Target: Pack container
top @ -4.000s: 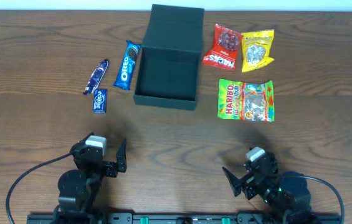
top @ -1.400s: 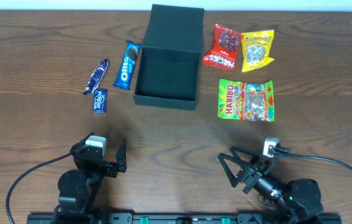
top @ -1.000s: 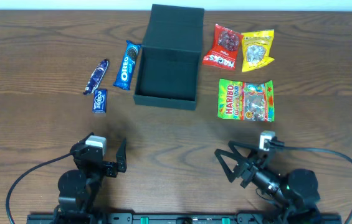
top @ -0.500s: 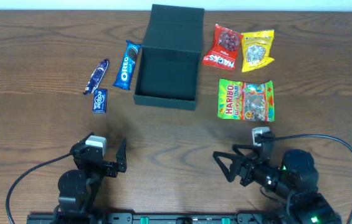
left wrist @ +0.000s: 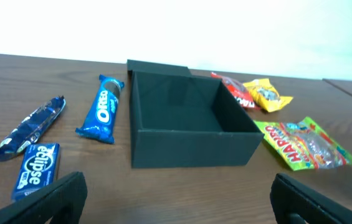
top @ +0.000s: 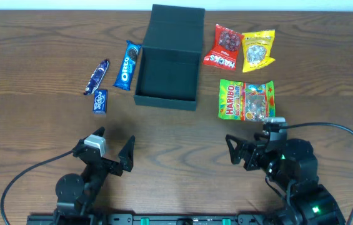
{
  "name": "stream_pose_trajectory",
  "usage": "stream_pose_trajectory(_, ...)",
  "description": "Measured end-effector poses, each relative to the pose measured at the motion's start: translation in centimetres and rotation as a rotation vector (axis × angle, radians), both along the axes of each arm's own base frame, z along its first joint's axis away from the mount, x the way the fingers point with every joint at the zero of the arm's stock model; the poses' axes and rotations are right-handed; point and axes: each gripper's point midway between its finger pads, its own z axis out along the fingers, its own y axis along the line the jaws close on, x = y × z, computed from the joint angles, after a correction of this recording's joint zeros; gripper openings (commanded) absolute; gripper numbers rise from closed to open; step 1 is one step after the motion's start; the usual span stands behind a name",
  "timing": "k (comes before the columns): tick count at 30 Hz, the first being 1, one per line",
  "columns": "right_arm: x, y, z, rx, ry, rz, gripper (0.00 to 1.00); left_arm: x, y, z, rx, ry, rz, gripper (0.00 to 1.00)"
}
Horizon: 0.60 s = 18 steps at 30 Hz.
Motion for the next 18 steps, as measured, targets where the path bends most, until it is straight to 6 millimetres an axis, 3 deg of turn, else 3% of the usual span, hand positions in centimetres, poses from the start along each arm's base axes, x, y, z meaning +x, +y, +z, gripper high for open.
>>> stream_pose_trajectory(5,0.6,-0.5,-0.5,-0.022,0.012,-0.029,0.96,0.9,0.3,-0.3,0.087,0.071,0.006,0.95)
stream_pose_trajectory(9,0.9,-0.9,-0.9,-0.028,0.027,-0.048,0.96,3.1,0.4,1.8,0.199,0.121,0.000,0.95)
stream_pose_trajectory(13,0.9,-0.9,-0.9,-0.026,0.029,-0.055,0.98,6.6,0.2,3.3,0.263,0.191,-0.017,0.95)
stream_pose_trajectory(16,1.0,-1.0,-0.9,-0.025,0.029,-0.060,0.99,11.0,-0.8,3.5,0.280,0.277,-0.064,0.95)
stream_pose_trajectory(18,1.0,-1.1,-0.8,-0.026,0.028,-0.068,0.99,12.8,-1.5,3.4,0.281,0.301,-0.098,0.95)
